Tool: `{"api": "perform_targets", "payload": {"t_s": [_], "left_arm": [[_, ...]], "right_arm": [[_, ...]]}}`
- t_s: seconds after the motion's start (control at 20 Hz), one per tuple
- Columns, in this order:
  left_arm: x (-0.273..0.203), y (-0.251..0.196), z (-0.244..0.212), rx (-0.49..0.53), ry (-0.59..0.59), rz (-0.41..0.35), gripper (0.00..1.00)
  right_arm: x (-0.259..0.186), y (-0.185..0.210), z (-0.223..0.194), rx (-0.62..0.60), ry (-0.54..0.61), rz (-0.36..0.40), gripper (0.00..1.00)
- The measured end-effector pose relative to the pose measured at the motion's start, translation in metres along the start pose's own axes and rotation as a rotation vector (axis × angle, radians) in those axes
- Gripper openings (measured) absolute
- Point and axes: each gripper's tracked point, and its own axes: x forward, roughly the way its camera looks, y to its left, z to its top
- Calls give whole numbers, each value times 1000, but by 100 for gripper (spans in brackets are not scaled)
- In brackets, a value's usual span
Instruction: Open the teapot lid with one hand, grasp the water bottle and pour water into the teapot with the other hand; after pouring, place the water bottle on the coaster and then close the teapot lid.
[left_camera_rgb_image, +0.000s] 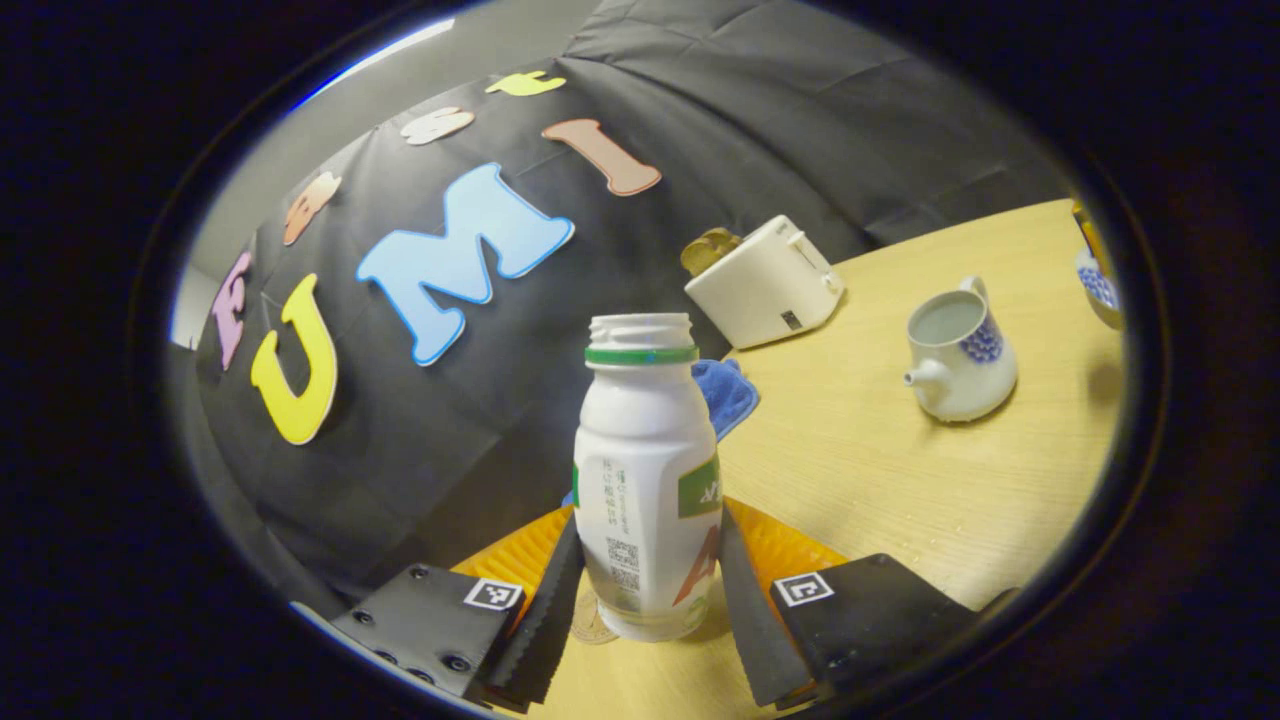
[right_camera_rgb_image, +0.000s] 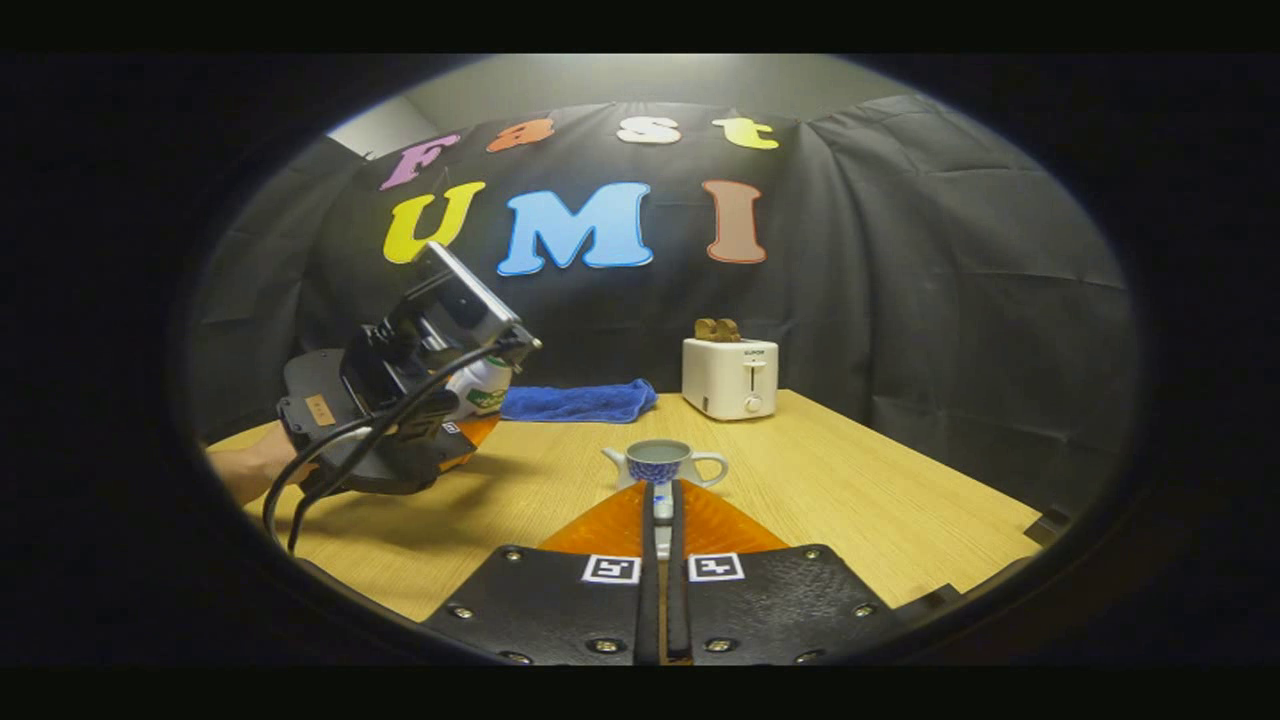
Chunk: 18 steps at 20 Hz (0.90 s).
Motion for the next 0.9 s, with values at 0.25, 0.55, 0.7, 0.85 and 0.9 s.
{"api": "perform_targets", "payload": {"t_s": [0.25,0.55,0.7,0.85,0.9], "left_arm": [[9,-16,17,171,-25,-24,76],[17,-36,29,349,-45,-52,76],[22,-43,33,435,-47,-64,76],[25,-47,36,506,-50,-70,76],[27,-48,38,530,-51,-76,76]], "right_arm": [[-8,-14,-8,0,12,-26,3],[-18,-20,-8,19,-2,-33,3],[-21,-21,-6,14,-14,-30,4],[-22,-25,-8,22,-12,-35,4],[-23,-27,-9,24,-12,-39,3]]}}
